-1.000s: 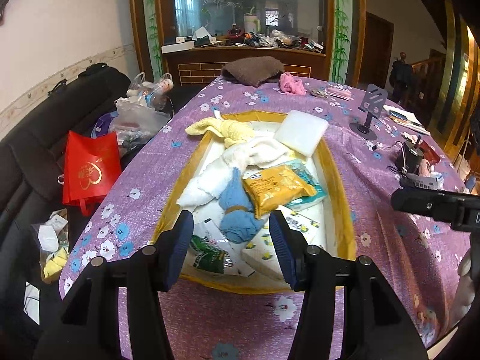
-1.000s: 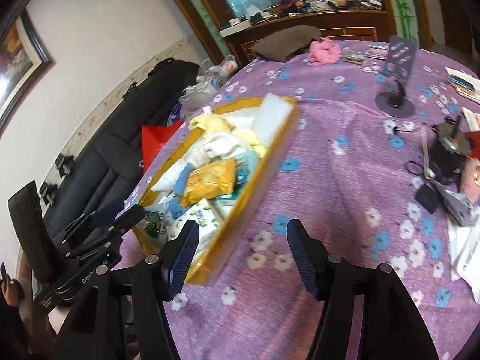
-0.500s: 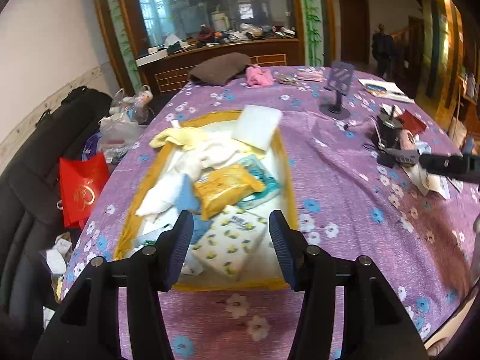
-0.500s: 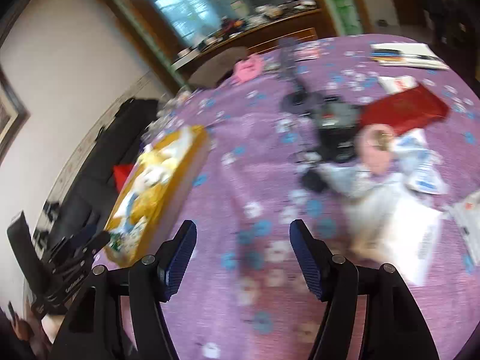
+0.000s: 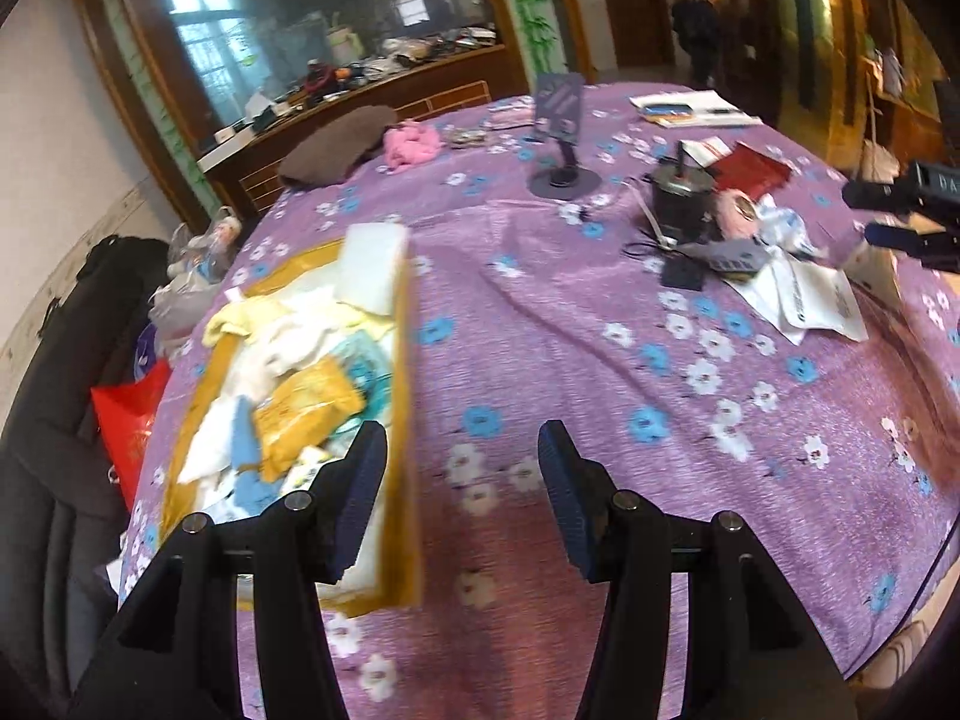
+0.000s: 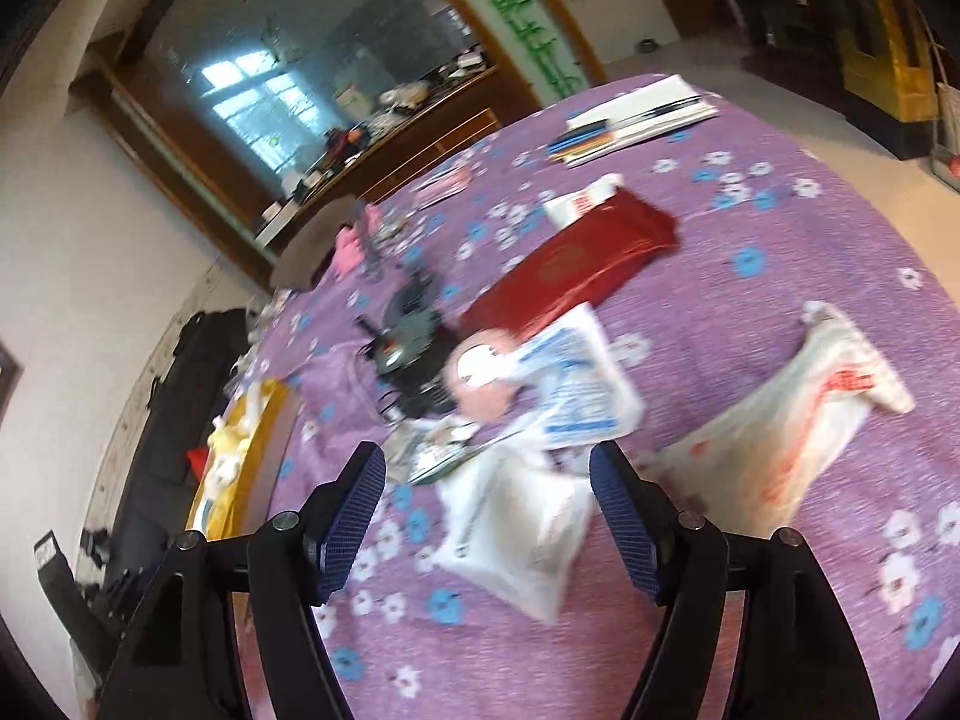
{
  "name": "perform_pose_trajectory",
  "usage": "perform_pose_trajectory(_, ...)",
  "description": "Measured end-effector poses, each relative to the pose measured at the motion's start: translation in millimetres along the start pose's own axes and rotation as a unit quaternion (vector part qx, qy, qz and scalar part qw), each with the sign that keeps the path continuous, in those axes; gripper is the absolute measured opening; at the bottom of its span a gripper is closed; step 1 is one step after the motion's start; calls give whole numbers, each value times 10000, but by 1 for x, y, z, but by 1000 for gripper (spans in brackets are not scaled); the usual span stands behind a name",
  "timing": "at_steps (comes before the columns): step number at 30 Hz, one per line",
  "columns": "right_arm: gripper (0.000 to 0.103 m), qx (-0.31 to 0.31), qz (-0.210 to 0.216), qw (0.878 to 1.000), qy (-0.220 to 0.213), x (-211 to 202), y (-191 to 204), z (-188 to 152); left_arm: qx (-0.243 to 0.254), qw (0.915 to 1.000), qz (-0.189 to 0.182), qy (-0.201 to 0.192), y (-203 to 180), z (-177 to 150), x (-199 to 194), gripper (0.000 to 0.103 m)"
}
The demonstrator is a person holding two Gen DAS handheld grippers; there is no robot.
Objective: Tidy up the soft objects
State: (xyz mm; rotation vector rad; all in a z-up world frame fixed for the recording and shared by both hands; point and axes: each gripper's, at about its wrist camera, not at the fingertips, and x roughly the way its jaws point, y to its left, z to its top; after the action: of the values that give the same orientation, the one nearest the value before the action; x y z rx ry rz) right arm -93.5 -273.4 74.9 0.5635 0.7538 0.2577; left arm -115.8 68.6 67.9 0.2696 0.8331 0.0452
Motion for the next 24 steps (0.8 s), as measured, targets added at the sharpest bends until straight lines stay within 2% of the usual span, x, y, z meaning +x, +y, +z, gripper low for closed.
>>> perform_pose_trajectory(11,73,296,-155,9992,-235,-15,-37,19,438,9988,-17,216,-39,10,11,51)
perform_pose_trajectory(18,75,443,-261,9982,-320,-4,-56,44,571,9981,36,247,-53,15,14,51)
perform_pose_trajectory(24,75,497,-326,9973,-426,11,-73,49,730,9970,144,234,-66,21,18,51)
